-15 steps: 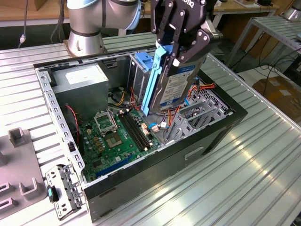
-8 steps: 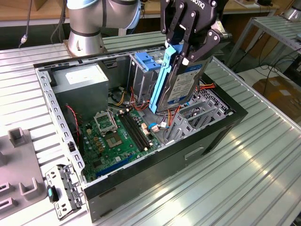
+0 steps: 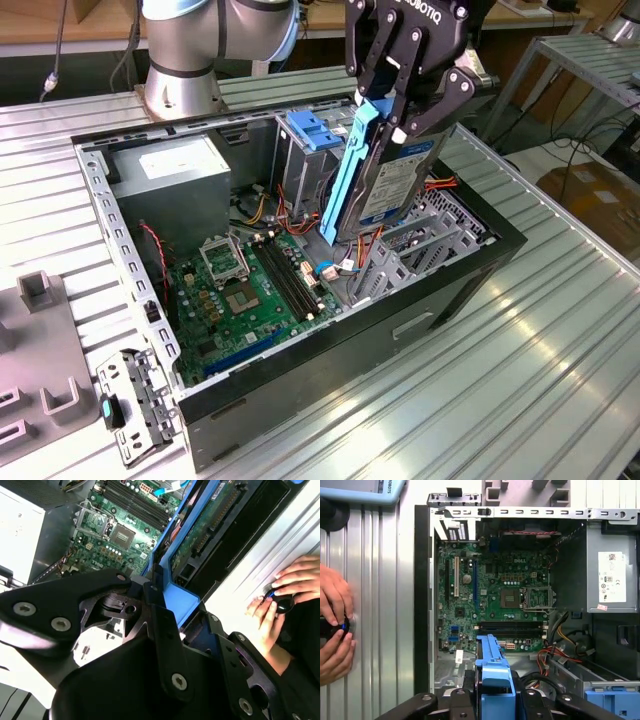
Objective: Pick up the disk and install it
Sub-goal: 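Insert the disk into the insertion slot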
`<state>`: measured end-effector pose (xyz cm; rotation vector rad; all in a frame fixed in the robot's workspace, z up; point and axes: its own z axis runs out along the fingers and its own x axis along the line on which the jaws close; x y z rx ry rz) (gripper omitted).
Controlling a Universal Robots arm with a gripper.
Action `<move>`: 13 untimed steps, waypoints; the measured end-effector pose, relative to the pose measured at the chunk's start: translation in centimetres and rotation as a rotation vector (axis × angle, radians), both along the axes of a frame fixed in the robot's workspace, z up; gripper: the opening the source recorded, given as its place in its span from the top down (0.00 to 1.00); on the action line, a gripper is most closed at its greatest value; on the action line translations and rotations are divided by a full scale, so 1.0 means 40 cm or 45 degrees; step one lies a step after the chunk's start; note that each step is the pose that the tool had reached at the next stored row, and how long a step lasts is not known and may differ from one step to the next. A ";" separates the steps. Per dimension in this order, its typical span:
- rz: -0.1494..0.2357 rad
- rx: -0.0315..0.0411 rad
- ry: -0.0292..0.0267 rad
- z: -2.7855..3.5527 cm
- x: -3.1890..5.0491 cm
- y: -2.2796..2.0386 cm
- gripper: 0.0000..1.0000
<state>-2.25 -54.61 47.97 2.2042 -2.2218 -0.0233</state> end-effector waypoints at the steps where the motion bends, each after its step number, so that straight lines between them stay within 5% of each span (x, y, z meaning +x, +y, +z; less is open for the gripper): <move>1: 0.000 0.0001 0.0000 0.000 0.000 0.000 0.63; 13: 0.000 0.0000 0.0001 0.000 0.000 -0.004 0.63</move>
